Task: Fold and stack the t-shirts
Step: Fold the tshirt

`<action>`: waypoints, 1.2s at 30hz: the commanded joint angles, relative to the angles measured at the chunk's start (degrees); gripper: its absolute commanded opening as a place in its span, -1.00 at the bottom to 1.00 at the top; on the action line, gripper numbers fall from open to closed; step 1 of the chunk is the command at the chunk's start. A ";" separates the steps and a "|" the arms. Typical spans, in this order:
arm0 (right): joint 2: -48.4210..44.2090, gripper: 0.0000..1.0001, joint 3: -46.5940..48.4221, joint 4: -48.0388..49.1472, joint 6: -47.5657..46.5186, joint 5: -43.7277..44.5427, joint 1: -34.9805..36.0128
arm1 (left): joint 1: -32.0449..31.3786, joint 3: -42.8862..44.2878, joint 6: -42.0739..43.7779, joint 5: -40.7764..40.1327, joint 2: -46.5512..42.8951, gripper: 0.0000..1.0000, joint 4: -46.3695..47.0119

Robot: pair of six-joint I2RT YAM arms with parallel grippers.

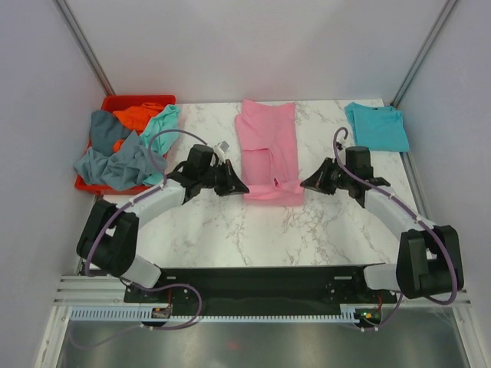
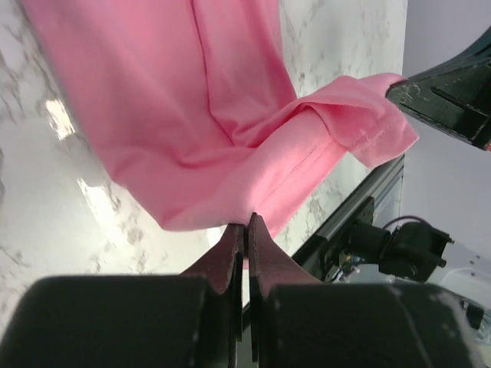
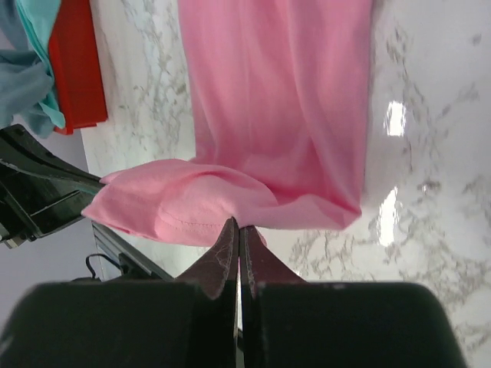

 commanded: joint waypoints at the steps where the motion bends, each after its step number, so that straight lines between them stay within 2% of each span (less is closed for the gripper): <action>1: 4.00 -1.00 6.40 6.65 -1.63 0.02 -0.39 | 1.69 5.97 4.82 1.44 4.95 -0.96 0.89; 17: 31.33 -1.00 33.12 9.04 -5.41 -0.24 -0.39 | 7.31 34.70 9.75 2.41 28.76 -0.96 0.01; 23: 39.33 -1.00 39.10 11.67 -6.46 0.29 -0.39 | 7.40 39.29 10.80 -0.92 33.79 -0.94 0.28; 24: 39.95 -0.94 40.23 11.59 -6.46 1.15 -0.48 | 7.40 39.56 11.06 -3.54 34.05 -0.83 0.36; 25: 40.74 -0.73 40.59 11.50 -6.46 1.77 -0.39 | 7.40 39.99 11.07 -4.87 34.14 -0.58 0.36; 26: 40.66 -0.19 41.29 11.32 -7.25 1.95 -0.48 | 7.40 40.43 11.24 -8.37 34.06 -0.04 -0.77; 27: 40.49 0.00 41.47 10.97 -7.86 1.69 -0.48 | 7.32 41.05 12.29 -9.62 33.19 0.16 -1.47; 28: 39.18 0.10 41.65 10.53 -8.57 1.52 -0.48 | 7.23 42.27 13.17 -10.16 32.48 0.39 -2.26; 29: 38.47 0.17 41.48 10.01 -9.79 1.51 -0.82 | 7.31 42.98 14.13 -10.34 31.61 0.79 -4.45; 31: 35.06 0.18 40.69 8.08 -9.89 1.17 -2.05 | 7.57 43.51 14.59 -9.90 28.02 0.94 -6.39; 33: 32.24 0.18 37.97 6.93 -8.58 0.55 -3.11 | 8.02 41.77 11.88 -5.44 24.58 0.94 -7.54; 36: 26.53 0.18 32.97 4.74 -7.52 -2.43 -4.60 | 8.37 32.05 8.01 -1.30 18.60 0.88 -8.16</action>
